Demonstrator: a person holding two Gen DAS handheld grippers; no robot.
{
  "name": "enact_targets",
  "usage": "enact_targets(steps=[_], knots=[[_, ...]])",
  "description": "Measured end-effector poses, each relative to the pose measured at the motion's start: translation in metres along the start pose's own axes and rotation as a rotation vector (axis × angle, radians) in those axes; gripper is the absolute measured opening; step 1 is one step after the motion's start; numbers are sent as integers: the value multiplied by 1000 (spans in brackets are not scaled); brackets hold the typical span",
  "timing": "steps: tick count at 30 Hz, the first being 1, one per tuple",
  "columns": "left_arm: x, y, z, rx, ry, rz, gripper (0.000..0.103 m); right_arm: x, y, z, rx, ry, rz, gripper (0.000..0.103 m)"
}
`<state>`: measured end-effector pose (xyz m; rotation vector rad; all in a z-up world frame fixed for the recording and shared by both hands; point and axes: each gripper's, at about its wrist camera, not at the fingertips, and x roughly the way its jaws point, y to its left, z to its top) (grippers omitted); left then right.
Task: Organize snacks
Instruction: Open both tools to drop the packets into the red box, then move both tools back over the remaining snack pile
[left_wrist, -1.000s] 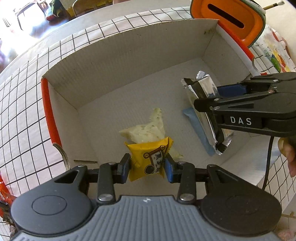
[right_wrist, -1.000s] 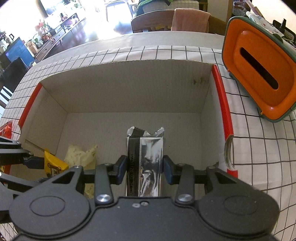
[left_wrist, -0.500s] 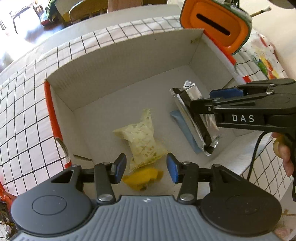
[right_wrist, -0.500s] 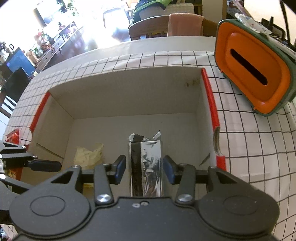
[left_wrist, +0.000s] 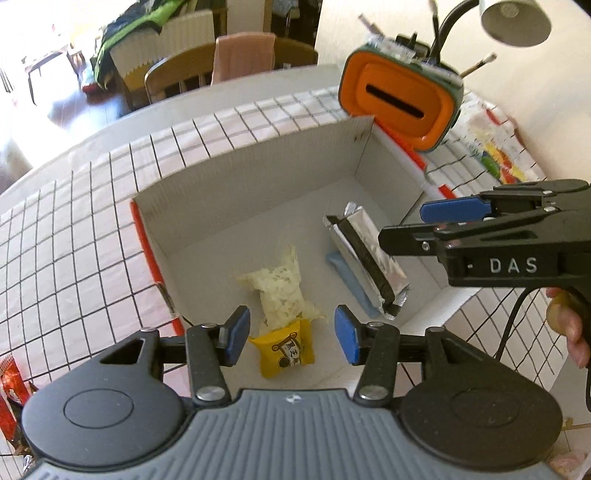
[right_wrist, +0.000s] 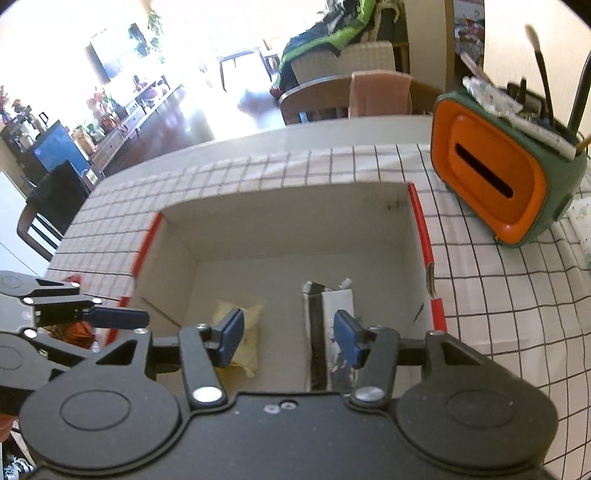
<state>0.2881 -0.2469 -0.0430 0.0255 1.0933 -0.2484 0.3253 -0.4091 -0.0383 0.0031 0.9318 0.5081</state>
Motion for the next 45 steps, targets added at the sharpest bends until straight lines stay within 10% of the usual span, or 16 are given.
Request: enact_targets(steps=[26,45], knots=[[-108,73,-66,-45,-225,25,72,-37,96,-22,-10,-163,31,95],[-155,163,-134,-138,-343,117,90,-10,184,-42,-126,-171,85,103]])
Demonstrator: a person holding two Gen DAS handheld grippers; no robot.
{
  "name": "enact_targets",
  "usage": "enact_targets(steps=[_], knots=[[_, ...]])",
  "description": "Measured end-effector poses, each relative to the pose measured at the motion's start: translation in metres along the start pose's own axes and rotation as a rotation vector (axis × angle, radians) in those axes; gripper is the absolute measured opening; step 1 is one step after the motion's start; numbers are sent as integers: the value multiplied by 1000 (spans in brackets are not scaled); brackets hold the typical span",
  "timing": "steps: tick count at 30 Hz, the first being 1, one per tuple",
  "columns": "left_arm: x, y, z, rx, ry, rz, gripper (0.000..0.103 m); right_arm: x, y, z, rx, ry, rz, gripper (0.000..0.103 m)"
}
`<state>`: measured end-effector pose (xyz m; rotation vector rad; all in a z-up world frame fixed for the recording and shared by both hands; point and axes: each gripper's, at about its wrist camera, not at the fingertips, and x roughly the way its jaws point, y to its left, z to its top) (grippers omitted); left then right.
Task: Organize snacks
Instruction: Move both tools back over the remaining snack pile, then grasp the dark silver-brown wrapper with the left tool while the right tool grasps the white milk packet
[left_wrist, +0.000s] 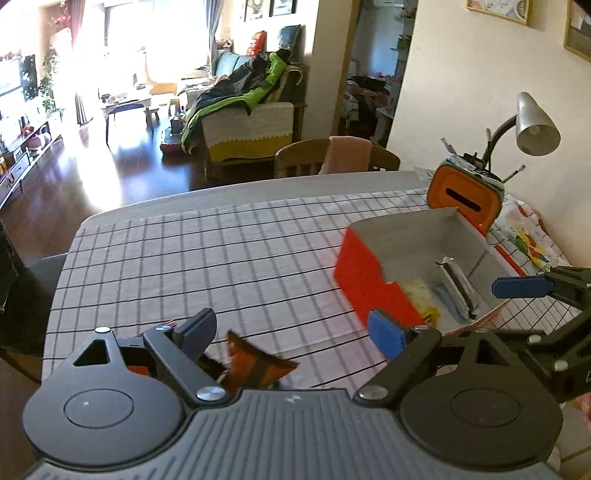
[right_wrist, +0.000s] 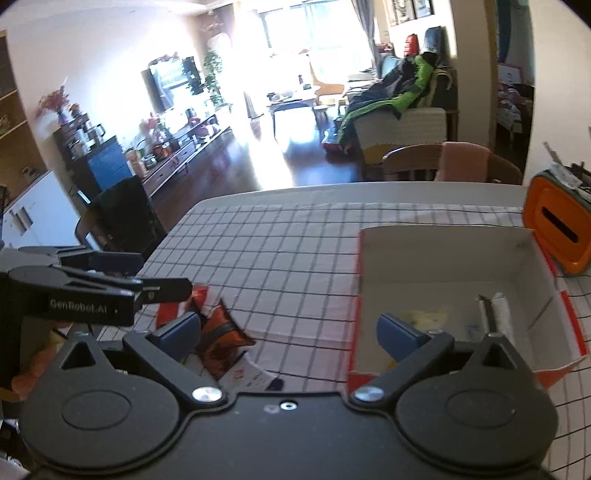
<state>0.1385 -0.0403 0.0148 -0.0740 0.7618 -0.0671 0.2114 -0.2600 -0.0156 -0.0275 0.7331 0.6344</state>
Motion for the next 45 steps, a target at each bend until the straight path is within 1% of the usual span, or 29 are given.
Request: enact_targets(steps=[5,10,15,17,21,26,28,30,35,37,41,45], knots=[[-6,27,-13,-11,3,24,90,17,29,-11,-62,37,29,103],[-5,50,-30,-16,27,63,90,38,55,-24,-144,68,0,103],[-2,75,-49,-33,63,79,90,57,66,-36,-164,69,-9,103],[1,84,-58,-34,78,91,90,62,69,-39,-198,62,-22,103],[6,97,-72,-41,107,92,90,76,77,-49,-269,68,-36,103],[18,106,-87,-34,145,81,90,92,79,-56,-297,100,-34,103],[24,108,-92,-35,165,75,90,98,82,-58,-323,106,-53,103],[29,108,-97,-33,179,67,90,104,83,-60,-348,119,-51,103],[48,110,-102,-45,215,56,90,129,80,-63,-345,239,-7,103],[56,111,-102,-58,230,62,90,138,79,-65,-336,274,-7,101],[70,112,-103,-72,261,66,90,153,74,-67,-327,294,-7,96],[79,115,-103,-93,278,59,89,161,72,-68,-347,325,16,91]])
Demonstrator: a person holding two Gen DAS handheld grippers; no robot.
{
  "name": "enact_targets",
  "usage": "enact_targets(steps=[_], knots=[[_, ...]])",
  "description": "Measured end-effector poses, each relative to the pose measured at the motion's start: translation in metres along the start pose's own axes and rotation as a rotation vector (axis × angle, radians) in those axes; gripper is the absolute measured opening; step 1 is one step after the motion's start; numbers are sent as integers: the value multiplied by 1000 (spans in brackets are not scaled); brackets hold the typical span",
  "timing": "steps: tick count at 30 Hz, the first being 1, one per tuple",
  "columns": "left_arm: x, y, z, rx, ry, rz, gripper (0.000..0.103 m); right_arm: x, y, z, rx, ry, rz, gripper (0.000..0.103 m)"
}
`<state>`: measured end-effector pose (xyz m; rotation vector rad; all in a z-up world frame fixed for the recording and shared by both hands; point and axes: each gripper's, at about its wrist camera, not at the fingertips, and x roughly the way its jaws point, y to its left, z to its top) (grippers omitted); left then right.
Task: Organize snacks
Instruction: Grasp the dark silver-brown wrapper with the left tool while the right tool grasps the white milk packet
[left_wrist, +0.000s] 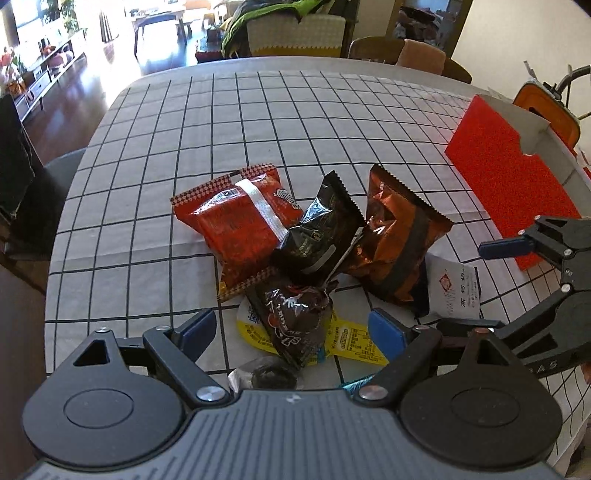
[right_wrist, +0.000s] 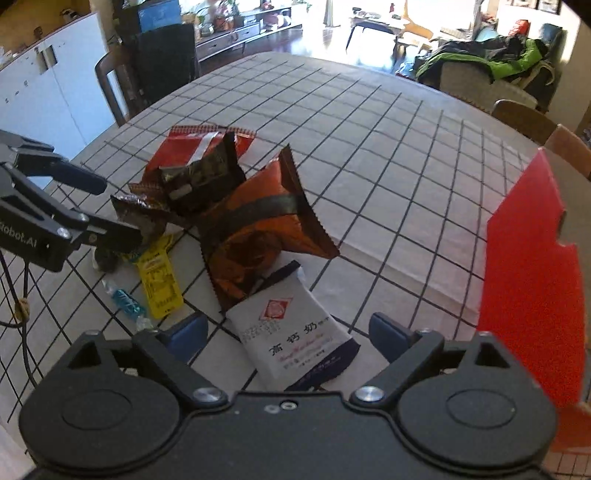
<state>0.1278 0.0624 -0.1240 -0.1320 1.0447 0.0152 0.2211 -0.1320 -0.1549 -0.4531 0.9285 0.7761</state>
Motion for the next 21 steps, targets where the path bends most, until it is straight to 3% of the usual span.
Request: enact_targets(steps=[4,12,19,21], knots=[[8,5,5,-31,21,-18,84,7,-3,1,-8,23,16,80],[22,1,9,-11,64,-40,62,13,-9,1,12,29,42,74],[26,0,13,-13,67,-38,49,10,1,-2,-21,14,28,55],[25,0,13,-4,67,-44,40,9,2,-2,-22,15,19,52]])
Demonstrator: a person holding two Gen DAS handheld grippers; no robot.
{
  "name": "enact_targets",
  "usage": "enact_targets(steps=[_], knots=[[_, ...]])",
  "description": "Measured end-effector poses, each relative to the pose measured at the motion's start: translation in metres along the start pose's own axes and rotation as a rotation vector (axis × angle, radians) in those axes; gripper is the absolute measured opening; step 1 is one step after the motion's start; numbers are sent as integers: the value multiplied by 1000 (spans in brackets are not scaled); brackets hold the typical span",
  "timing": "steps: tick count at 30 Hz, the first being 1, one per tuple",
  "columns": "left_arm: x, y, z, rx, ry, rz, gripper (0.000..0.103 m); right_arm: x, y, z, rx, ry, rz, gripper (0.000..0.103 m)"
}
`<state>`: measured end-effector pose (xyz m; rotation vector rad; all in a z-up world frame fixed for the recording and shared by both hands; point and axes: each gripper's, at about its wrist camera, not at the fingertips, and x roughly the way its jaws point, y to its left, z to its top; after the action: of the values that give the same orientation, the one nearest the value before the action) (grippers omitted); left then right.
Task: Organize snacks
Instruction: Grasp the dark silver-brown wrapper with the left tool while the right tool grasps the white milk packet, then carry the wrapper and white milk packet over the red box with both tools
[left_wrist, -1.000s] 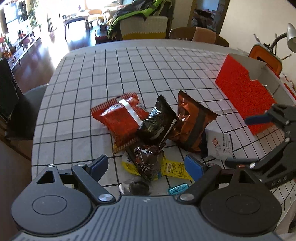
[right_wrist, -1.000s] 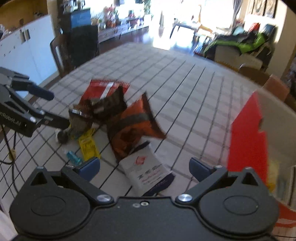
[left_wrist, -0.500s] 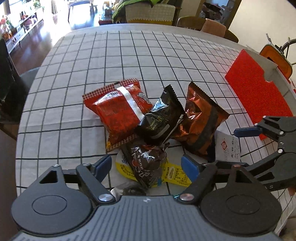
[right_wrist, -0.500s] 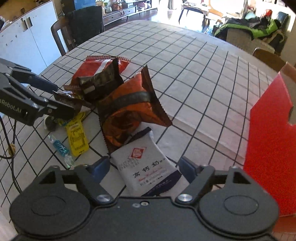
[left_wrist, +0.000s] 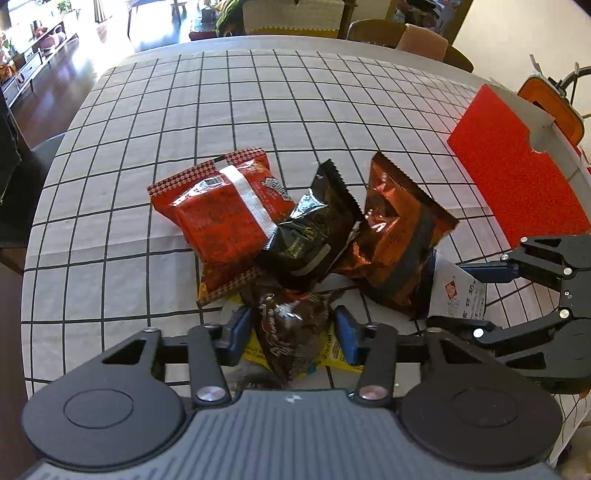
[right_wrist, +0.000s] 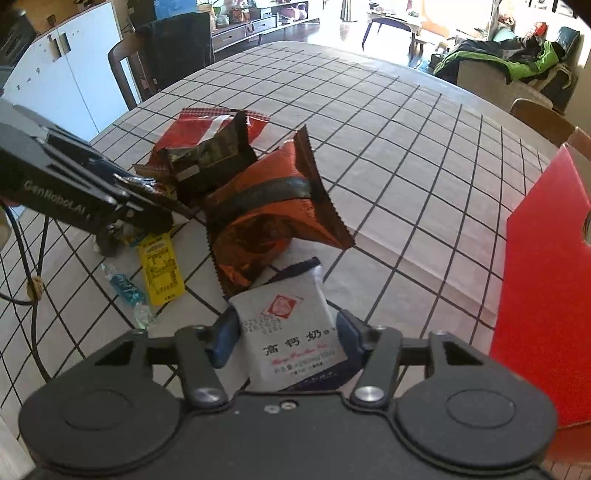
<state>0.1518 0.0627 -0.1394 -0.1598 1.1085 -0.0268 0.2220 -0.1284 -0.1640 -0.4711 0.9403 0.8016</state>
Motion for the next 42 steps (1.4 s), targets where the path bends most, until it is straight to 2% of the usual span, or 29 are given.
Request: enact_targets(steps=[5,18,30,42], knots=[[-2,-4,-1,20,-5,11,34,-2,-1,-2,40,-3,-18,49],[-20,1,-14,-28,-27,1,31,-27,-9,-19,221,-46,-32,47],[-59,-8,-23,-66,-76,-24,31,-80,-12,-28,320,-155,-28,47],[-102,-43,-10,-28,-175,-73,31,-131,-25,-21,374,-233,-60,47]])
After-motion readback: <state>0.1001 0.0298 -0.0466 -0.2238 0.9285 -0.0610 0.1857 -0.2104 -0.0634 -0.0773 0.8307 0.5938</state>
